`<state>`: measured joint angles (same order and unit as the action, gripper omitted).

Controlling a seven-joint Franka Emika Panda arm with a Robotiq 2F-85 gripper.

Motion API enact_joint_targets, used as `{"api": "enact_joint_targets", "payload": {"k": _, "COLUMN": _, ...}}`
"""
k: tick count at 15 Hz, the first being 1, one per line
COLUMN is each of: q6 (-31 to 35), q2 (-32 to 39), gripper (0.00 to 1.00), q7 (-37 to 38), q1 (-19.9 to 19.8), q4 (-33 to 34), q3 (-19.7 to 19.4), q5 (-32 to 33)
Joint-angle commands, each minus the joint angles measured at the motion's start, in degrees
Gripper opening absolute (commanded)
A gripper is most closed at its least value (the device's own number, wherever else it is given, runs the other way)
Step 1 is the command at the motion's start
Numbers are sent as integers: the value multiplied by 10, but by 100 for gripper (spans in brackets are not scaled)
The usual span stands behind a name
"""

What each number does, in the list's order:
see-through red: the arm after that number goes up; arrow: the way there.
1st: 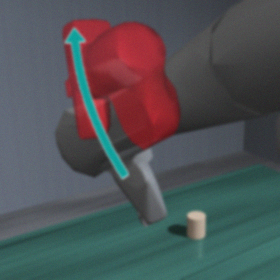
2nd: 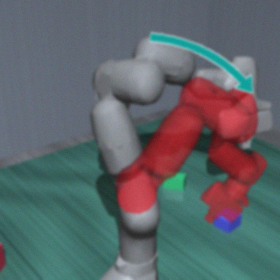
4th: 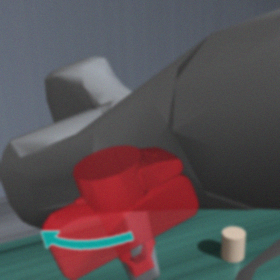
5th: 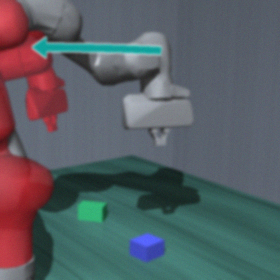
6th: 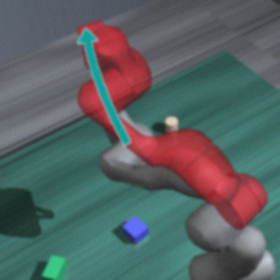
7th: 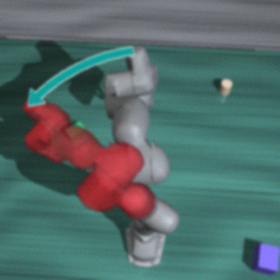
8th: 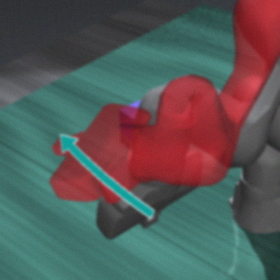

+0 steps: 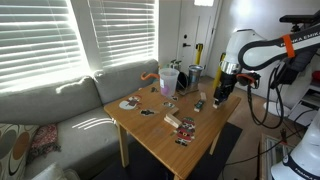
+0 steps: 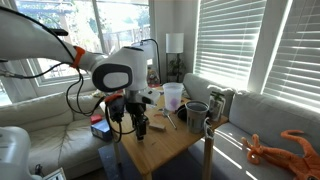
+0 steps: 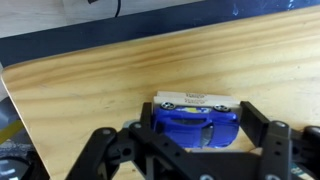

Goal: Place the toy cars on top of two stacked wooden blocks each

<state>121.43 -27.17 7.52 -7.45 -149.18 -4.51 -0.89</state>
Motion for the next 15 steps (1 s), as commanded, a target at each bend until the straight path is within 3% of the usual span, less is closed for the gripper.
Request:
{"api": "enact_joint_targets", "payload": {"k": 1, "q6": -3, "q2": 8, "gripper": 97, "q7": 2, "q1": 3, "q4": 9, "q3": 1, "q5": -12}}
{"api": "enact_joint_targets", "payload": {"k": 11, "q6": -27, "q2": -68, "gripper": 100, "q7": 11, "q1": -7, "q4": 10, "q3": 12, "q5": 15}}
{"api": "enact_joint_targets", "payload": {"k": 15, "q6": -23, "q2": -62, "gripper": 100, "q7": -26, "q1": 8, "q4": 39, "q3": 27, "q5": 43}}
